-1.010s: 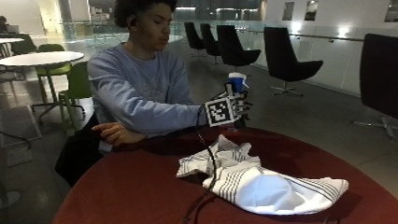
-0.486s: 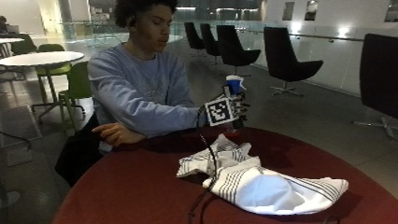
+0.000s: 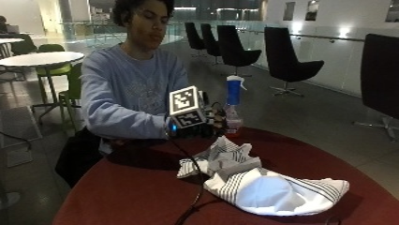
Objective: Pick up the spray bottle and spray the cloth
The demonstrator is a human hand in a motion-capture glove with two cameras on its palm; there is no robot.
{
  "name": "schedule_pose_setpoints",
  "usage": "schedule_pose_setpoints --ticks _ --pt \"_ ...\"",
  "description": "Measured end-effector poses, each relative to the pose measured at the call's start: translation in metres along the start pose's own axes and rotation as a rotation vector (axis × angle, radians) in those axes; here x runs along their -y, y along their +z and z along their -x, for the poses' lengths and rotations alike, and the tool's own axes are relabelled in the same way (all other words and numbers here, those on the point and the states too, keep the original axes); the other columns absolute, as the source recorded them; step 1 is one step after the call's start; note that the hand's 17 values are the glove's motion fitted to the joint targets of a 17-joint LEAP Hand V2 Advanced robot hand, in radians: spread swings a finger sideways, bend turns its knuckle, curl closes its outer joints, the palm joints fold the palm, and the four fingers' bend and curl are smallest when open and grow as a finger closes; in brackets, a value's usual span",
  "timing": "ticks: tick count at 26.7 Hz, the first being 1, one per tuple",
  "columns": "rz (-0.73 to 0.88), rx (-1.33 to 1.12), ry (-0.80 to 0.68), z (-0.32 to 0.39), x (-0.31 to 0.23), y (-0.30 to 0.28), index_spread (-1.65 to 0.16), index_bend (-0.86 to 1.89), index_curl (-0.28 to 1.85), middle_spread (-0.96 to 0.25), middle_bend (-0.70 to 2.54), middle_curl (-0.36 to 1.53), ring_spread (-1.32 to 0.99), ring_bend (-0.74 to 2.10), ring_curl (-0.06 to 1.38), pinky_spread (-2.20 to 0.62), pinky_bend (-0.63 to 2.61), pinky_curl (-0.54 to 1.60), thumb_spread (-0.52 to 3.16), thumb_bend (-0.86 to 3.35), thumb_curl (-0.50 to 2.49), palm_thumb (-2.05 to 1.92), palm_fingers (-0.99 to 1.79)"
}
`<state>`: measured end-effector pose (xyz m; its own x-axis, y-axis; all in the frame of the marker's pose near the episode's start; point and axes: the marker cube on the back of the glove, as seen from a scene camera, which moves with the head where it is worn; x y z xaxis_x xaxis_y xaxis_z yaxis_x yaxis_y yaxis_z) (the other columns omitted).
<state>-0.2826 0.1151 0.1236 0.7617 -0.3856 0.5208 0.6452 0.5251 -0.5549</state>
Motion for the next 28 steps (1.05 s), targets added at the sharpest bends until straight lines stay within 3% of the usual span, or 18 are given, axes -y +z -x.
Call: schedule_pose_setpoints --ticks 6,11,18,28 --pt "-0.039 -0.332 0.100 -0.066 -0.079 -0.089 -0.30 0.16 0.32 -0.06 0.37 0.47 -0.05 0.45 0.37 0.17 0.17 0.35 1.08 -0.02 0.48 0.72 0.84" --pt "0.016 -0.553 0.186 -0.113 -0.132 -0.125 -0.30 0.18 0.33 -0.06 0.37 0.46 -0.06 0.41 0.36 0.18 0.14 0.32 1.10 -0.01 0.47 0.74 0.85" --pt "0.001 -0.590 0.274 -0.138 -0.174 -0.142 -0.29 0.18 0.35 -0.06 0.37 0.46 -0.06 0.38 0.36 0.20 0.13 0.29 1.12 -0.01 0.46 0.76 0.86" --pt "-0.014 -0.572 0.288 -0.141 -0.180 -0.139 -0.29 0.17 0.37 -0.06 0.36 0.45 -0.06 0.36 0.36 0.21 0.13 0.26 1.13 -0.02 0.45 0.77 0.87"
